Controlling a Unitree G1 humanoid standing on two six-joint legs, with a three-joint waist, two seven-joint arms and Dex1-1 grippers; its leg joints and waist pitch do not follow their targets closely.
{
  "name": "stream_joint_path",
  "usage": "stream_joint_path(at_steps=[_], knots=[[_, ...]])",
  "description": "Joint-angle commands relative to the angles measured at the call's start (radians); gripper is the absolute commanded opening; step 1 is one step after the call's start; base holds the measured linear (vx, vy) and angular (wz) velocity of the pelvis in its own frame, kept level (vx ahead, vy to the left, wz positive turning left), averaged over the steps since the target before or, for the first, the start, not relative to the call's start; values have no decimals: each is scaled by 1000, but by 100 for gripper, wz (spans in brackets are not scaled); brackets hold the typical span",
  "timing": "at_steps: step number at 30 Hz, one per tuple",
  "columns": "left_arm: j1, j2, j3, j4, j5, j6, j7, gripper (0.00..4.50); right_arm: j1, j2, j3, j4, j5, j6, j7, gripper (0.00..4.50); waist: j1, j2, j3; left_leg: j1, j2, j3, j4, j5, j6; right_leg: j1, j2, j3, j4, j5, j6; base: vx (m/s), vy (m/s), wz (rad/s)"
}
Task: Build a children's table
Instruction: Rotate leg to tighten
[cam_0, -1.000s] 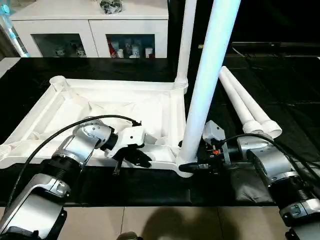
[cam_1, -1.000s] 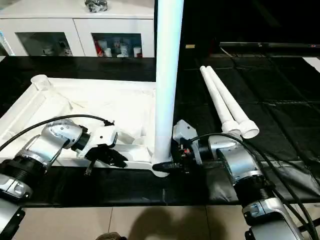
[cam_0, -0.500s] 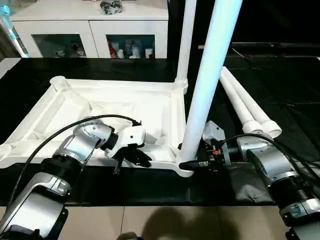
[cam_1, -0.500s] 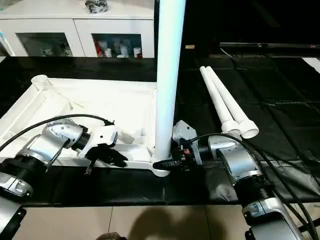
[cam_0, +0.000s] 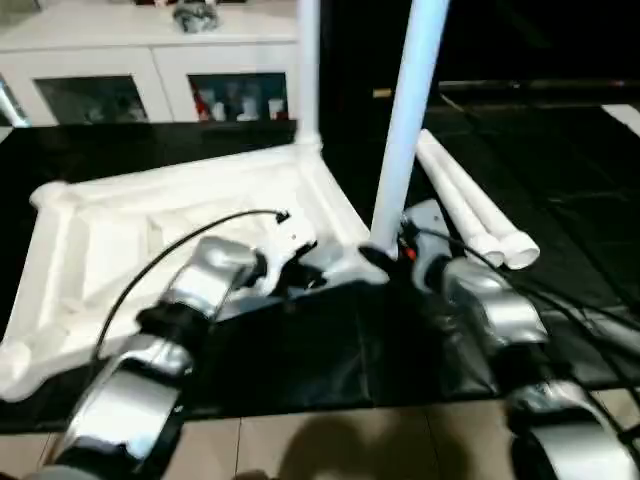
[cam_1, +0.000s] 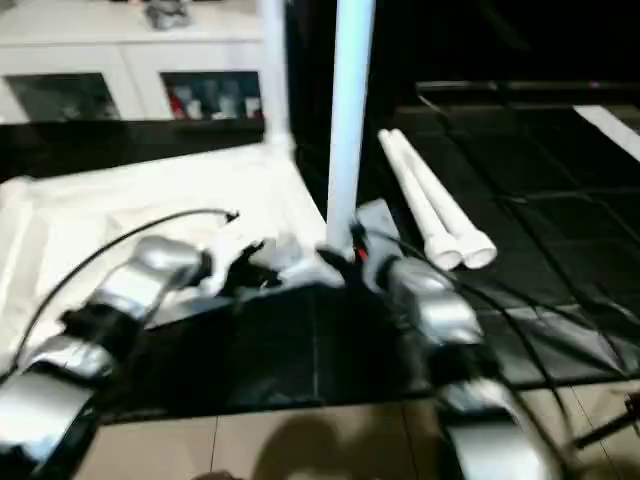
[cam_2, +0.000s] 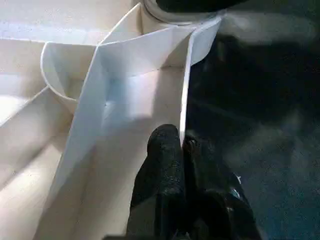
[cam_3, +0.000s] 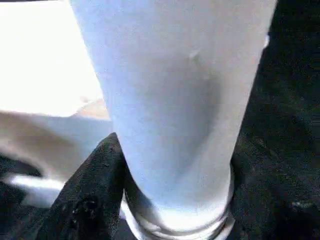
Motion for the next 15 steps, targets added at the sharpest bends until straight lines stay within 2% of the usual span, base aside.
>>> stream_joint_path(at_steps=[1, 2, 3, 4, 6, 9, 10, 12, 15], knots=[[-51, -78, 24, -55, -35, 9, 110, 0, -22, 130, 95, 9, 11, 9, 46, 264, 2, -7, -80, 10, 51, -22, -65, -182, 36, 58, -83, 66, -83, -320, -147, 0, 0, 0], [-48, -82, 19, -66, -31, 9, 114, 0, -24, 132, 103, 13, -5, 0, 46, 264, -1, -16, -81, 7, 53, -23, -66, -167, 44, 61, -81, 67, -77, -284, -155, 0, 0, 0], [-46, -83, 17, -71, -29, 6, 114, 0, -25, 130, 109, 13, -11, -6, 50, 264, 0, -13, -81, 7, 52, -22, -65, -164, 48, 60, -81, 67, -74, -275, -160, 0, 0, 0], [-43, -84, 15, -79, -26, 4, 113, 0, -25, 132, 108, 14, -10, -11, 51, 299, 1, -12, -80, 7, 51, -20, -64, -166, 56, 60, -83, 68, -77, -275, -160, 0, 0, 0], [-36, -82, 10, -91, -20, 9, 108, 0, -24, 133, 106, 15, -11, -14, 50, 334, 1, -15, -78, 7, 51, -19, -65, -169, 62, 61, -82, 67, -79, -290, -154, 0, 0, 0], [-23, -68, 4, -109, -15, 9, 89, 0, -18, 133, 104, 14, -14, -22, 52, 352, 0, -9, -77, 10, 53, -21, -67, -184, 55, 60, -84, 67, -82, -318, -147, 0, 0, 0], [-20, -65, 3, -113, -15, 10, 85, 0, -16, 132, 105, 12, -15, -24, 53, 374, -1, -9, -76, 10, 54, -21, -67, -187, 54, 59, -83, 68, -83, -318, -146, 0, 0, 0], [-12, -52, 2, -123, -17, 9, 69, 0, -7, 125, 111, 3, -18, -34, 62, 380, -3, -6, -78, 9, 54, -22, -68, -188, 52, 60, -82, 69, -78, -294, -155, 0, 0, 0], [0, -23, -3, -130, -20, -16, 28, 0, 19, 101, 119, -29, -19, -44, 103, 404, -4, -7, -79, 8, 54, -21, -67, -184, 55, 62, -83, 70, -77, -271, -161, 0, 0, 0]])
